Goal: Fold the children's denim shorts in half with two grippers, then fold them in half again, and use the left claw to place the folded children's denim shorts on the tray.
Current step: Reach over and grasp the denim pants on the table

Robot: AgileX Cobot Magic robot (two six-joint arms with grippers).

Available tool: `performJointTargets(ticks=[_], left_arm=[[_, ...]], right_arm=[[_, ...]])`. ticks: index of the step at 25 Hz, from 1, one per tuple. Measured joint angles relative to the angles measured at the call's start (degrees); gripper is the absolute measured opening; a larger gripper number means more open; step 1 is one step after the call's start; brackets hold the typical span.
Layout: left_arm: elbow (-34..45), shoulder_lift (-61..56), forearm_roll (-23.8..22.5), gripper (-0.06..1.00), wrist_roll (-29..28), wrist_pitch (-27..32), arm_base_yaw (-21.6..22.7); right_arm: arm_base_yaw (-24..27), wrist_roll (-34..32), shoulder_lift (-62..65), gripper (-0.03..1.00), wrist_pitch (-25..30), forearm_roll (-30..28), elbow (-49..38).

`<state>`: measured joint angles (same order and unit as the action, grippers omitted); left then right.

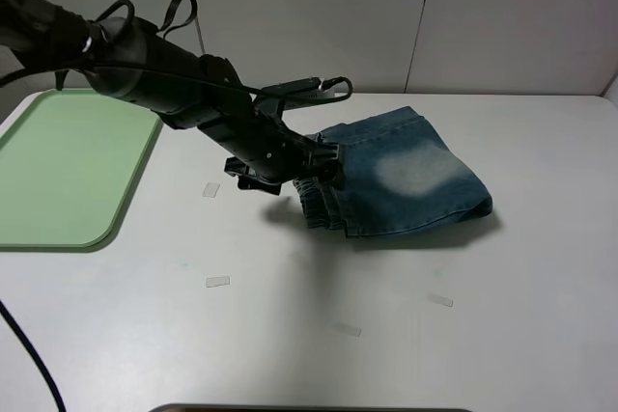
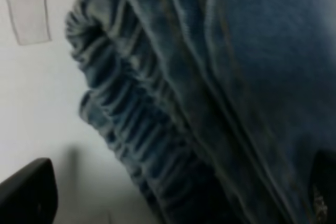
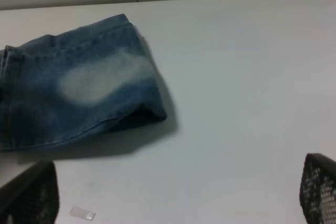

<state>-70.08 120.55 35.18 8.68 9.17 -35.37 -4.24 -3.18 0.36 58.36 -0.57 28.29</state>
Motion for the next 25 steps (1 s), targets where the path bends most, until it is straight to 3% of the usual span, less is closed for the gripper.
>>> performJointTargets(ticks=[10,17,25], left_arm=[[-4.4,4.5,0.7,0.95,-1.2,-1.9,-0.9],[-4.6,4.8,0.7,0.95,-1.2,-5.2,-3.3],[-4.6,5.0,0.7,0.94,-1.2,-5.1,-3.8]], right_arm=[[0.0,0.0,0.0,0.69,0.0,0.0,0.0],[0.0,0.0,0.0,0.69,0.0,0.0,0.0],[0.0,0.0,0.0,0.69,0.0,0.0,0.0]])
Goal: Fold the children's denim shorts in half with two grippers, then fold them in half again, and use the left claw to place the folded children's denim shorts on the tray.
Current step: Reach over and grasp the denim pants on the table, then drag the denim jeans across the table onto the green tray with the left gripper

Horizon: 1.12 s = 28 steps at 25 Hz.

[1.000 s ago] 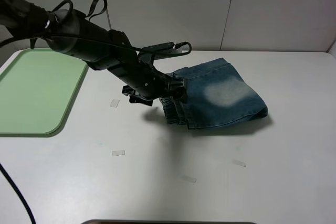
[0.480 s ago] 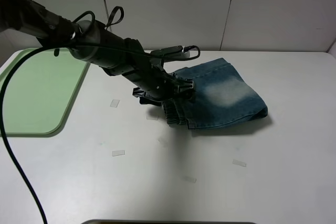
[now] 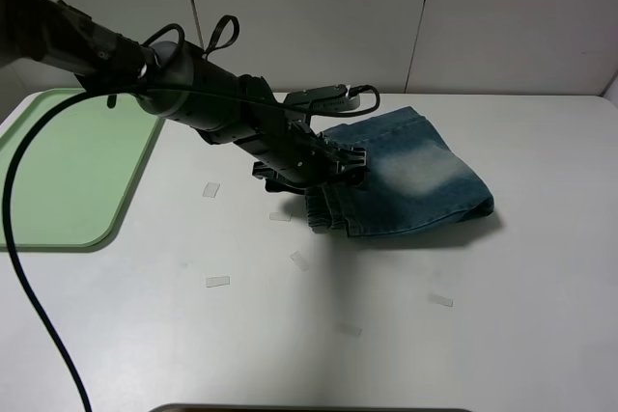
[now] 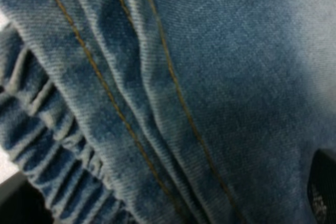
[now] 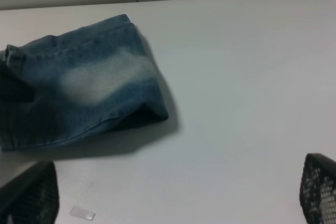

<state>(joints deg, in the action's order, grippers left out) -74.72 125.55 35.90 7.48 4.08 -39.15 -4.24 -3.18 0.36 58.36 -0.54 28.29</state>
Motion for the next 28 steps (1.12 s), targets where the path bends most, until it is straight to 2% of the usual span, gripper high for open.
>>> performJointTargets(ticks=[5,9,12,14,16,17,24,28], left_arm=[[-0.2,1.0,0.0,0.91,0.0,-0.1,0.0],[-0.2,1.1,0.0,0.8,0.0,0.1,0.0],[-0.2,1.3,0.0,0.65,0.0,0.8,0.0],[-0.2,1.5,0.1,0.5,0.0,1.3,0.0],[-0.2,1.5,0.2,0.31,-0.1,1.4,0.0],[-0.2,1.5,0.2,0.25,-0.1,1.4,0.0],[-0.3,1.5,0.5,0.25,-0.1,1.6,0.0],[-1.4,0.5,0.4,0.25,-0.2,5.1,1.2]], right_arm=[[0.0,0.0,0.0,0.69,0.0,0.0,0.0],[0.0,0.0,0.0,0.69,0.0,0.0,0.0],[0.0,0.0,0.0,0.69,0.0,0.0,0.0],[0.0,0.0,0.0,0.69,0.0,0.0,0.0],[0.0,0.0,0.0,0.69,0.0,0.0,0.0],[0.0,0.0,0.0,0.69,0.0,0.0,0.0],[0.0,0.0,0.0,0.69,0.0,0.0,0.0],[0.0,0.0,0.0,0.69,0.0,0.0,0.0]])
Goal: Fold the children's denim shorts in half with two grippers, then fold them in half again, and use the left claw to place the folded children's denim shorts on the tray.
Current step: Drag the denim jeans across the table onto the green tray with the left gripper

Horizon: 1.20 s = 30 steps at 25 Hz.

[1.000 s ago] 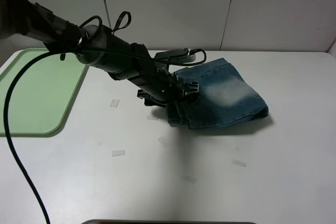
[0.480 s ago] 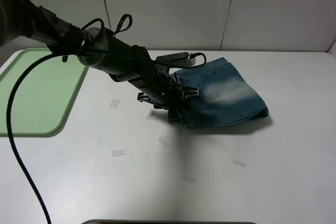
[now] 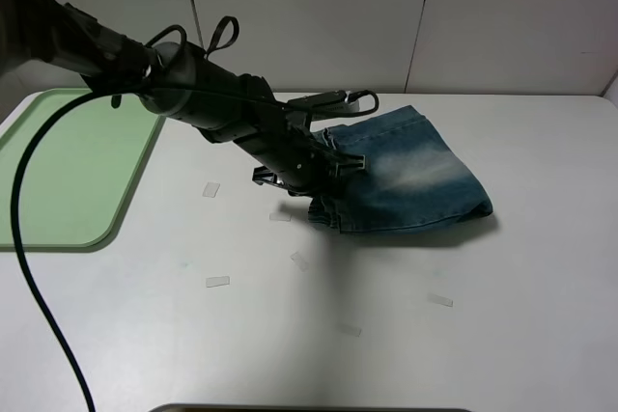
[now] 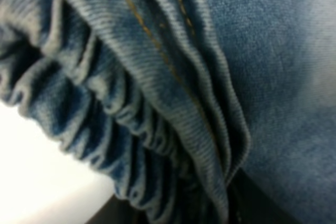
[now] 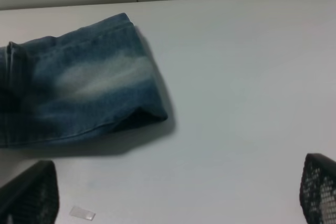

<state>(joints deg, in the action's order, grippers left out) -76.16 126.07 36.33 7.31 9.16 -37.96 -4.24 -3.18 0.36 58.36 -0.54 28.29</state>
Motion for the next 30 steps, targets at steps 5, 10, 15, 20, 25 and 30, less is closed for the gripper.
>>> performJointTargets(ticks=[5,10,15,20,25,30], left_arm=[[-0.2,-3.5,-2.6,0.25,0.0,6.3,3.2],[-0.2,-6.7,-7.9,0.25,0.0,14.7,7.3],[-0.2,-10.1,-15.0,0.25,0.0,22.4,12.5],[-0.3,-13.8,-22.6,0.25,0.0,28.8,18.7],[-0.6,-15.8,-29.4,0.25,0.0,34.7,24.8],[-0.8,-16.9,-33.5,0.25,0.0,38.0,30.2]], right_arm=[[0.0,0.0,0.0,0.69,0.0,0.0,0.0],[0.0,0.0,0.0,0.69,0.0,0.0,0.0],[0.0,0.0,0.0,0.69,0.0,0.0,0.0],[0.0,0.0,0.0,0.69,0.0,0.0,0.0],[0.0,0.0,0.0,0.69,0.0,0.0,0.0],[0.0,0.0,0.0,0.69,0.0,0.0,0.0]])
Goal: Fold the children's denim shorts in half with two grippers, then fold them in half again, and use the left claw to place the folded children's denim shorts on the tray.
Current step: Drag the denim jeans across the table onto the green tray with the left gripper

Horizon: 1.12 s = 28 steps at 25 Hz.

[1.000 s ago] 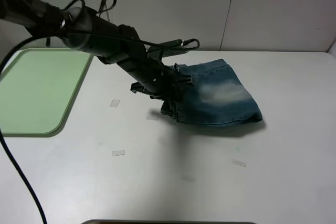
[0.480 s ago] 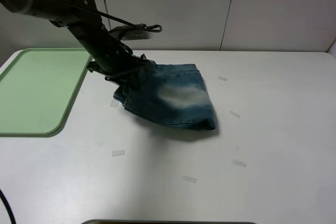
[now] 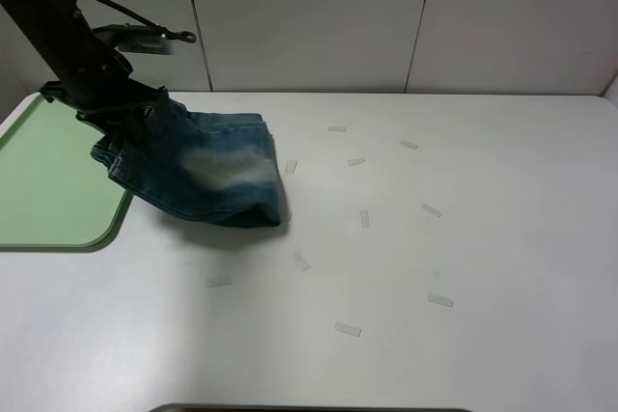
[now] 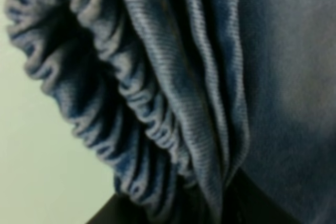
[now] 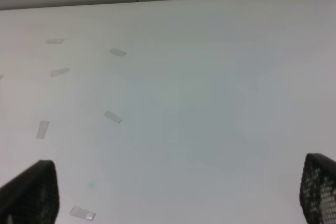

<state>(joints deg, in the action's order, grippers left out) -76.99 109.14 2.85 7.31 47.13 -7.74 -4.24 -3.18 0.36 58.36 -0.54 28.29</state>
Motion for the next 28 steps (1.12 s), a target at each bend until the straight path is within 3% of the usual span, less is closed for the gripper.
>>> performJointTargets(ticks=[12,18,23,28], left_arm=[[0.0,0.0,-11.5,0.25,0.0,1.8,9.4],[0.0,0.0,-13.5,0.25,1.2,-1.2,13.6],[0.0,0.3,-13.6,0.25,5.0,-2.9,15.8],[0.0,0.5,-13.8,0.24,10.3,-8.4,19.1]], right_arm=[[0.0,0.0,0.0,0.69,0.0,0.0,0.0],[0.0,0.0,0.0,0.69,0.0,0.0,0.0],[0.0,0.0,0.0,0.69,0.0,0.0,0.0],[0.0,0.0,0.0,0.69,0.0,0.0,0.0]])
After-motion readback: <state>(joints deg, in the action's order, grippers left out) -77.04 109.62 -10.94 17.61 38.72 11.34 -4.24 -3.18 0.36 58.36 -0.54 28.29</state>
